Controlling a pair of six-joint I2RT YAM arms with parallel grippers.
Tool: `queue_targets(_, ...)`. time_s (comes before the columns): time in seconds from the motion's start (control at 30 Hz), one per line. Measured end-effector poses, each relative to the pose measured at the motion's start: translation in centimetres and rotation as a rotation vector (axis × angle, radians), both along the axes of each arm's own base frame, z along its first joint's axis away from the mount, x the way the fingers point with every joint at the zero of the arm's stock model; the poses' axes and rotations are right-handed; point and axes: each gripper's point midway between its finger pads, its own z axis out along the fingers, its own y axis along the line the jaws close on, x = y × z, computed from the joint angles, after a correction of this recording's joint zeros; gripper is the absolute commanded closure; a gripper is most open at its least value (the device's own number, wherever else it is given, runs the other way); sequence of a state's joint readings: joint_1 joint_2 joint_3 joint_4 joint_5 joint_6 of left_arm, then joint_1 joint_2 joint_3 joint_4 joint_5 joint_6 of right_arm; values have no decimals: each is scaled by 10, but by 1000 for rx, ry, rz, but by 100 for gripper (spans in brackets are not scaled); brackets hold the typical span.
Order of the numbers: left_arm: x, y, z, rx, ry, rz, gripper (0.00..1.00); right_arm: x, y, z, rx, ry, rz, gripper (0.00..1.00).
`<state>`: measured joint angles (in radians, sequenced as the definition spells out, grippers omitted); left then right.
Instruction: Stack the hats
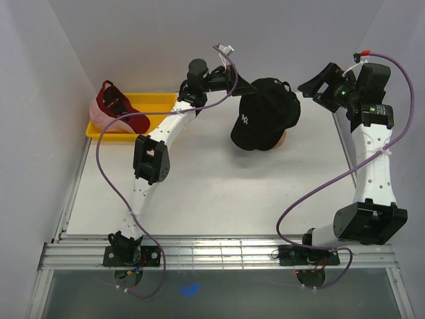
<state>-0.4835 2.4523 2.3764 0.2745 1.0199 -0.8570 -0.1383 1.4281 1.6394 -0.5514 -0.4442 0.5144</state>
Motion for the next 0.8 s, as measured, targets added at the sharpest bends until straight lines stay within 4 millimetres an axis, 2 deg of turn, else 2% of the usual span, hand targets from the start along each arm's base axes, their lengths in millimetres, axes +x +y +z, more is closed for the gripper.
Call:
queue_targets(0.17, 3, -4, -17, 1, 22, -24, 100, 2, -3, -2, -9, 2, -19, 16)
queue_targets(0.3, 3, -7, -31, 8, 49, -40, 100, 11, -8, -11, -17, 21, -39, 16)
queue_targets(0.53, 6, -13, -52, 10, 86, -59, 100, 43, -19, -47, -51, 70, -63, 17)
queue_targets(0.8, 6, -14, -63, 18, 107, -57, 100, 84, -25, -69, -83, 39, -42, 18)
